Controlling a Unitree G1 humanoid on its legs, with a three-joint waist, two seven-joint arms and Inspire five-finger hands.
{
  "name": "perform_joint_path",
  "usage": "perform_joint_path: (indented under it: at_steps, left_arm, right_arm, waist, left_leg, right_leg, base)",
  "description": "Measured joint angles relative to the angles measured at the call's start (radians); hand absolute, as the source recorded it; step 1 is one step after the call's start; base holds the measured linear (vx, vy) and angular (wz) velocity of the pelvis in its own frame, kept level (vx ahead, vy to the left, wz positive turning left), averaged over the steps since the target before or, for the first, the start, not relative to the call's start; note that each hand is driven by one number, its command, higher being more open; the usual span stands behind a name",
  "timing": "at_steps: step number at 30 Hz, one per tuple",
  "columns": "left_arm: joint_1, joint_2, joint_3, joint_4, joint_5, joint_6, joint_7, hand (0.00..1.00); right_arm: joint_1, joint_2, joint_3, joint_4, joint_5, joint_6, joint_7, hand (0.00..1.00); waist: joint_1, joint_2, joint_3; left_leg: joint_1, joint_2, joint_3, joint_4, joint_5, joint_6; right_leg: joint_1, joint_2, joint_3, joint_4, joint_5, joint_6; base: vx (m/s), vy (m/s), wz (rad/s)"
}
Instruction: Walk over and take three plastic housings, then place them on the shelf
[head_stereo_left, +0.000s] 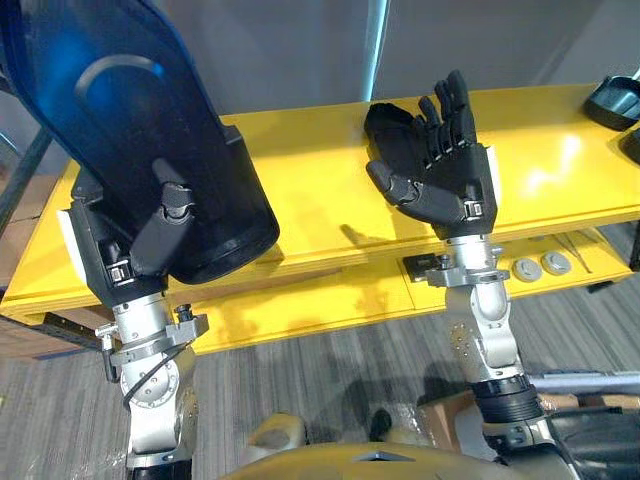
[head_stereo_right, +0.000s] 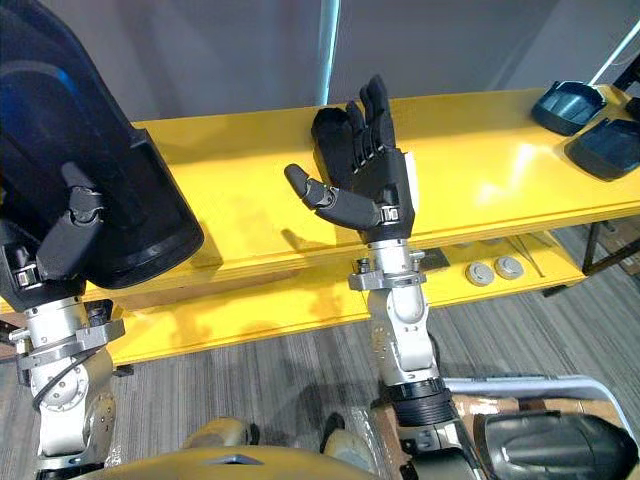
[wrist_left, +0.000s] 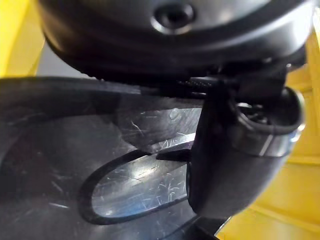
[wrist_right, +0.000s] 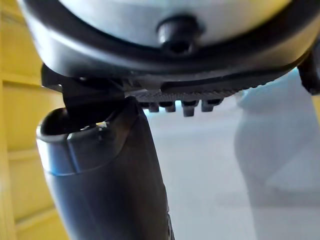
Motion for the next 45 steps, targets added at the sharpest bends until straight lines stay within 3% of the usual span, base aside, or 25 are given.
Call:
perform_joint_path:
  at_steps: [3,6,10,13,16,20,25,30,35,45]
  left_arm:
    - [-0.023,-0.008,-0.020,0.002,0.008,0.000,-0.034,0.00]
    - [-0.026,-0.011,-0.038,0.002,0.040,0.004,-0.042,0.00]
    - [-0.025,-0.009,-0.039,0.002,0.066,0.026,-0.059,0.00]
    - [-0.050,0.026,-0.042,0.020,0.079,0.039,-0.069,0.00]
    - [-0.137,0.093,-0.036,0.132,0.078,0.065,-0.068,0.00]
    - [-0.174,0.121,-0.033,0.245,0.057,0.104,-0.062,0.00]
    - [-0.250,0.148,-0.036,0.437,-0.027,0.113,-0.092,0.00]
    - [-0.419,0.174,-0.041,0.636,-0.143,0.140,-0.077,0.00]
    - [-0.505,0.185,-0.045,0.682,-0.239,0.175,-0.066,0.00]
    - [-0.714,0.191,-0.101,0.812,-0.276,0.237,-0.005,0.00]
  right_arm:
    - [0.010,-0.007,-0.064,-0.034,-0.001,0.012,0.006,1.00]
    - [0.055,-0.006,-0.093,-0.094,-0.001,0.016,0.014,1.00]
    - [0.136,0.003,-0.096,-0.127,0.003,0.037,0.068,1.00]
    - [0.188,0.005,-0.115,-0.128,0.031,0.040,0.113,1.00]
    - [0.210,0.006,-0.143,-0.127,0.035,0.055,0.144,1.00]
    - [0.210,0.006,-0.140,-0.128,0.040,0.071,0.191,1.00]
    - [0.220,0.003,-0.087,-0.127,0.078,0.099,0.229,1.00]
    - [0.221,-0.011,-0.030,-0.113,0.079,0.134,0.278,1.00]
    - [0.199,-0.031,-0.017,-0.059,0.079,0.187,0.283,1.00]
    - [0.099,-0.053,0.011,-0.043,0.087,0.210,0.284,1.00]
  waist:
    - [-0.016,0.003,-0.002]
    - [-0.017,0.004,-0.004]
    - [-0.046,0.009,-0.023]
    - [-0.075,0.002,-0.031]
    - [-0.093,0.020,-0.042]
    - [-0.102,0.022,-0.044]
    - [-0.126,0.022,-0.044]
    - [-0.154,0.020,-0.044]
    - [-0.171,0.019,-0.042]
    - [-0.184,0.022,0.062]
  left_leg:
    - [0.023,0.014,0.067,-0.053,0.017,0.013]
    - [0.044,0.007,0.075,-0.066,0.019,0.014]
    - [0.061,-0.005,0.094,-0.089,0.028,0.021]
    - [0.042,-0.021,0.186,-0.115,0.081,0.015]
    - [0.061,-0.027,0.221,-0.187,0.120,0.039]
    - [0.099,-0.024,0.265,-0.254,0.145,0.051]
    - [0.097,-0.022,0.313,-0.288,0.156,0.053]
    - [0.069,-0.020,0.348,-0.292,0.172,0.055]
    - [0.059,-0.020,0.360,-0.286,0.190,0.064]
    - [-0.003,-0.019,0.366,-0.258,0.200,0.062]
  right_leg:
    - [0.027,0.002,-0.021,-0.033,0.001,-0.001]
    - [0.054,-0.004,-0.022,-0.057,0.001,-0.001]
    - [0.085,-0.020,-0.053,-0.076,0.002,0.001]
    - [0.084,-0.054,-0.110,-0.074,0.002,0.001]
    - [0.081,-0.063,-0.138,-0.063,0.001,0.001]
    - [0.076,-0.061,-0.120,-0.056,0.000,0.001]
    - [0.048,-0.060,-0.090,-0.051,0.009,0.012]
    - [-0.012,-0.062,-0.059,-0.014,0.014,0.012]
    - [-0.040,-0.062,-0.042,0.006,0.012,0.008]
    - [-0.135,-0.070,-0.018,0.089,0.000,-0.008]
  base:
    - [0.12,-0.062,0.23]
    - [0.08,0.019,0.02]
    - [0.04,0.047,0.16]
    - [-0.04,0.043,0.56]
    - [-0.05,0.023,0.36]
    - [-0.10,-0.008,-0.14]
    - [-0.14,-0.001,-0.18]
    - [-0.07,0.009,-0.15]
    - [0.01,-0.006,-0.07]
    - [-0.04,-0.009,-0.03]
